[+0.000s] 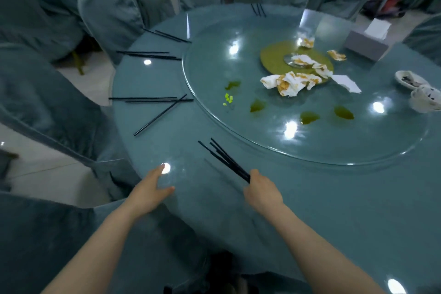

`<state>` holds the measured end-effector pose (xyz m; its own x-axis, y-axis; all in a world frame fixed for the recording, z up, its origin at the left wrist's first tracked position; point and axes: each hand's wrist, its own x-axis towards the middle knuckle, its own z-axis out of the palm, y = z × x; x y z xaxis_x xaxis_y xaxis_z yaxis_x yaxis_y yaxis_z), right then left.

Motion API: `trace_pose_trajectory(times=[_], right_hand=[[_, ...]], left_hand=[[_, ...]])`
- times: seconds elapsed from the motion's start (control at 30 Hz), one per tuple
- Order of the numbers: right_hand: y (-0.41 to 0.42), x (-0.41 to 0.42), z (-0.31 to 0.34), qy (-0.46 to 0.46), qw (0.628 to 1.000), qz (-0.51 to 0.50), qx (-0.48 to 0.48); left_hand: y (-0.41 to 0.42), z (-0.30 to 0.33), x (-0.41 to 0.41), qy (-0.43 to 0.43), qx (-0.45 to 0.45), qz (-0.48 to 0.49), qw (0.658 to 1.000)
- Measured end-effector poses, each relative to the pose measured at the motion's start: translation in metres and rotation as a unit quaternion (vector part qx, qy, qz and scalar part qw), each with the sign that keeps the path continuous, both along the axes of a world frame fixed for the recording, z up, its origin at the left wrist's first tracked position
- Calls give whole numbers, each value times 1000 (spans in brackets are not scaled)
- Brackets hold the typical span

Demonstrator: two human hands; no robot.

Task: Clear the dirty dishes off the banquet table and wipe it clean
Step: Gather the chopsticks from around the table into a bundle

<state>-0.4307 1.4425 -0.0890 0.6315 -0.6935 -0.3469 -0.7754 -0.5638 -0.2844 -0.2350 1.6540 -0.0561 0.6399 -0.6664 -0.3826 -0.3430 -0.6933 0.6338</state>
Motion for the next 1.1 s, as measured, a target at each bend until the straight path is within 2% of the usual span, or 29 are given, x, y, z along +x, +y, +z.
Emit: trace_pose_trajectory(times=[0.13,0.3,0.57,0.83,1.1], right_hand=[[27,52,14,-3,999,25,-36],[60,113,19,-8,994,67,-84],[57,190,25,28,981,152,-119],[12,290,11,31,968,217,-125],[-57,400,-12,29,945,300,-130]], left_hand=[[47,18,42,2,-39,29,999],[94,32,91,3,-44,59,997],[116,33,139,10,-98,105,990],[98,10,177,5,-93,162,982],[13,-27,221,-18,-42,153,987]])
